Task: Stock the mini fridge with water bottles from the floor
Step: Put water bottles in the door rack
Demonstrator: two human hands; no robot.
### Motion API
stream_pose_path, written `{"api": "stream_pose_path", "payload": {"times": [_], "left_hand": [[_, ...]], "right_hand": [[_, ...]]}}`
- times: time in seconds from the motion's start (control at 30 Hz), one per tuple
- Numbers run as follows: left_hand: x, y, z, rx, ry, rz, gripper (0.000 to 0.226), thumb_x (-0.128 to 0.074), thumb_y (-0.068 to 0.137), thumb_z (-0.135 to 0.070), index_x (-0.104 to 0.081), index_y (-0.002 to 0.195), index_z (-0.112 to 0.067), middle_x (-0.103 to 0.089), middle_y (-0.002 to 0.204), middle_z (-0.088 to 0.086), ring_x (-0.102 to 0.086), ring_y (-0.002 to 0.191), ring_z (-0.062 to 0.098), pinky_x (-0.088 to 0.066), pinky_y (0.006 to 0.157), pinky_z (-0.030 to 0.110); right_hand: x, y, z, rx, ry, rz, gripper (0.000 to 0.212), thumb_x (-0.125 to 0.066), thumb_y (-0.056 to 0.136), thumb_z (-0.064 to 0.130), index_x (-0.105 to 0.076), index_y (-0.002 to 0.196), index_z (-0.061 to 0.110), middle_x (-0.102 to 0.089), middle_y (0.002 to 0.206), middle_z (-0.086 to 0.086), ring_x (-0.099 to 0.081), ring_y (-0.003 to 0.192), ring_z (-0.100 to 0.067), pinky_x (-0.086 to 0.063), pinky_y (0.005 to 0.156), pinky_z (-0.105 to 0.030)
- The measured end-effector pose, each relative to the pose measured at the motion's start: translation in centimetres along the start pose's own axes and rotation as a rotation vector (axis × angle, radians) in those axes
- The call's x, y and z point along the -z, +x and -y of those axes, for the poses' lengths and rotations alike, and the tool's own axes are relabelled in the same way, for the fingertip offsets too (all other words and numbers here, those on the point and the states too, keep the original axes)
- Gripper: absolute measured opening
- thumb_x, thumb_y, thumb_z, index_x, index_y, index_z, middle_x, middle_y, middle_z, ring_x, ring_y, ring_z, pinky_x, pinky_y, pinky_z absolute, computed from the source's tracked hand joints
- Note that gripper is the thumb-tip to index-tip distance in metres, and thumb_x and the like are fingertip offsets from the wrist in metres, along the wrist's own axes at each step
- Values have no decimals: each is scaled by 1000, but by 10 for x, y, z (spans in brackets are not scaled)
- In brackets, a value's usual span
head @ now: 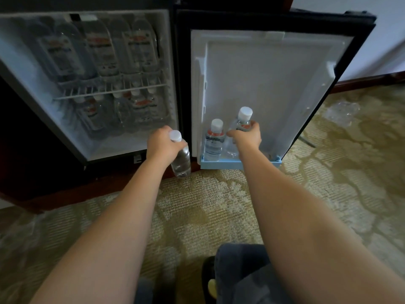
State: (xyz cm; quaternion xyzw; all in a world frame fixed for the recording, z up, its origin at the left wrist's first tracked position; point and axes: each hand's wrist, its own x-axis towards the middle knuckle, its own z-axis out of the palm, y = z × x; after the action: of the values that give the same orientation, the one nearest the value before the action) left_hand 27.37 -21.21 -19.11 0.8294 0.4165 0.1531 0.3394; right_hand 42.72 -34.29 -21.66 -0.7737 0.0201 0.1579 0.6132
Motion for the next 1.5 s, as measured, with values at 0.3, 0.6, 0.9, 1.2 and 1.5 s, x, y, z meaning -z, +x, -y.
{"api": "stream_pose_path", "payload": {"times": [0.3, 0.6, 0.9, 1.2, 1.5], "left_hand": [[1, 3, 9, -18, -10, -20, 35, -76, 75, -25, -61, 102, -7, -62, 102, 9, -54, 89, 19, -39, 69, 29], [4, 0, 1, -50, -13, 18, 32, -76, 76, -24, -62, 101, -10, -62, 101, 5, -52, 87, 14, -36, 66, 24], [26, -10, -14, -104, 43, 14, 35, -75, 76, -31, -64, 100, -8, -60, 94, 3, -50, 83, 13, -35, 64, 23], [63, -13, -38, -260, 13, -36, 33, -75, 76, -33, -64, 92, -6, -57, 85, 2, -52, 79, 15, -35, 55, 22], [59, -34, -83, -462, -45, -12, 35, -75, 75, -32, -66, 94, -4, -65, 87, 9, -58, 78, 20, -46, 68, 34]], "right_hand": [[-3, 15, -28, -81, -98, 132, 73, -76, 72, 2, -41, 133, 17, -56, 117, -3, -53, 115, -24, -43, 95, -37], [-2, 17, -27, -109, -61, 226, 73, -63, 79, -4, -31, 141, 17, -50, 128, -8, -46, 122, -30, -37, 104, -44], [9, -23, -3, 406, -542, 13, 82, -62, 81, 25, -17, 149, 17, -24, 153, -8, -25, 139, -29, -31, 110, -46], [5, -79, 53, 530, -519, 316, 34, -65, 82, 18, -59, 116, 18, -63, 98, 3, -62, 93, -16, -54, 83, -33], [10, -88, 46, 352, -462, 578, 85, -85, 67, 25, -41, 139, 20, -53, 131, -2, -53, 117, -21, -46, 100, -39]]}}
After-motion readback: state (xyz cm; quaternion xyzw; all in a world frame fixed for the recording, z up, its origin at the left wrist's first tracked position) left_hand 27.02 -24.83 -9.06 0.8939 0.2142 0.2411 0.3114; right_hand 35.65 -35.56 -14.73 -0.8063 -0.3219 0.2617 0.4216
